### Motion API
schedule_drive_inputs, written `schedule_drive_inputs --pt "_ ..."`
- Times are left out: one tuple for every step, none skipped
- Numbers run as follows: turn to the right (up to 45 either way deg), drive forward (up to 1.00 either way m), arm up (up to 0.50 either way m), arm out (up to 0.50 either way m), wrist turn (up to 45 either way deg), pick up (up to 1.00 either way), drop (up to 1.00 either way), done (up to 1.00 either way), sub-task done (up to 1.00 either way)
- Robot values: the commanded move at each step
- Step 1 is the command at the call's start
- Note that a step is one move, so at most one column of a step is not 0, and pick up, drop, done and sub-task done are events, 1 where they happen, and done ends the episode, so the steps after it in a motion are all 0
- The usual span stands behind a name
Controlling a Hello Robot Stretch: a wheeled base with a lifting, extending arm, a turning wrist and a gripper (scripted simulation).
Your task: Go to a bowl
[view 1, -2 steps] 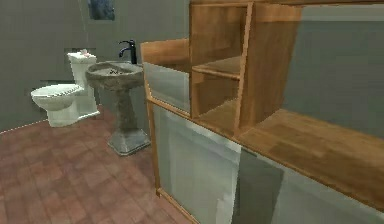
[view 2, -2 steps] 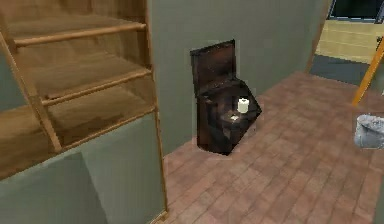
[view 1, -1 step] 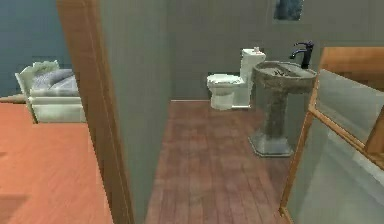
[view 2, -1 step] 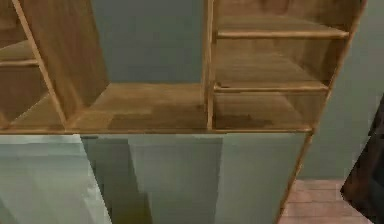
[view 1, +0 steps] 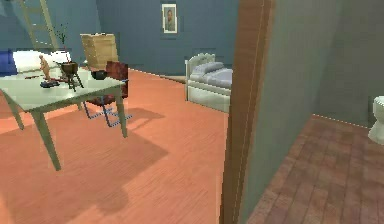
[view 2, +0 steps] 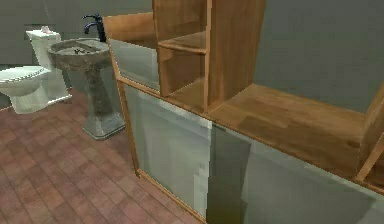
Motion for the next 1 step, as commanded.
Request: schedule_drive_inputs --pt "0.0 0.2 0.0 0.0 0.0 0.0 0.0 0.0 0.0"
